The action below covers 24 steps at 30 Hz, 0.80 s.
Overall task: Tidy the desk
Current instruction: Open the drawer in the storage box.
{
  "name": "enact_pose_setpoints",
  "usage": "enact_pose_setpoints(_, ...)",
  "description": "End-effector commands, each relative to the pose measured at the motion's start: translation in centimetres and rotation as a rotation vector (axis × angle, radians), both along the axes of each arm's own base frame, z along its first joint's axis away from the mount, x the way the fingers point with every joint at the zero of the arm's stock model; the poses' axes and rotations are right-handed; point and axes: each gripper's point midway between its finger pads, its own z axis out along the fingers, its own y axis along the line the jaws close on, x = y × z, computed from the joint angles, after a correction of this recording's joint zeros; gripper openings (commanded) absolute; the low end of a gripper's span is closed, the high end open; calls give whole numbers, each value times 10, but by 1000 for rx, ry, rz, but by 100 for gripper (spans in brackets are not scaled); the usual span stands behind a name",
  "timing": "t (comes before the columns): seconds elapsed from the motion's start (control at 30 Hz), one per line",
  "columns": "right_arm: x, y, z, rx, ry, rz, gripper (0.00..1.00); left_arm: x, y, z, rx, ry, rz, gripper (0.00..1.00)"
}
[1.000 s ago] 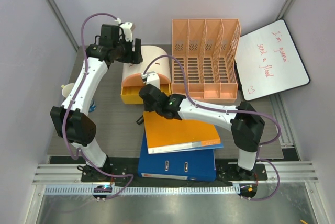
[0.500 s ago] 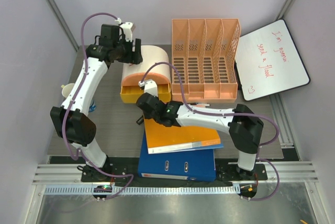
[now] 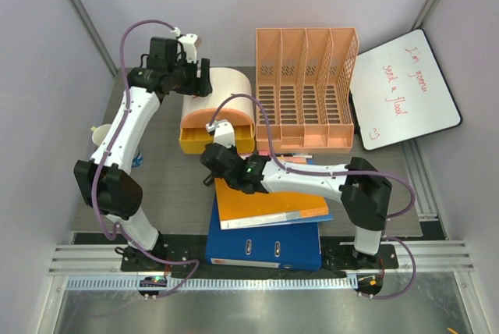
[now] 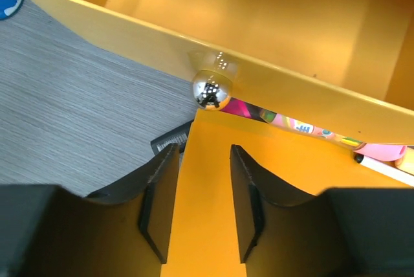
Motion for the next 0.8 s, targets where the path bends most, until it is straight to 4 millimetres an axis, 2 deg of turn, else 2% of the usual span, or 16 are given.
enact_pose_setpoints(0.0,9,14,42,102,-100,-46,41,-9,2,1,8,-1,-9,73)
enact_pose_setpoints(0.4,19,24,47,99,-129,-63,40,-12,4,1,17,-6,-13,73)
enact_pose_setpoints(0.77,31,18,44,87,-130,-89,43,-10,4,3,20,-13,-12,73)
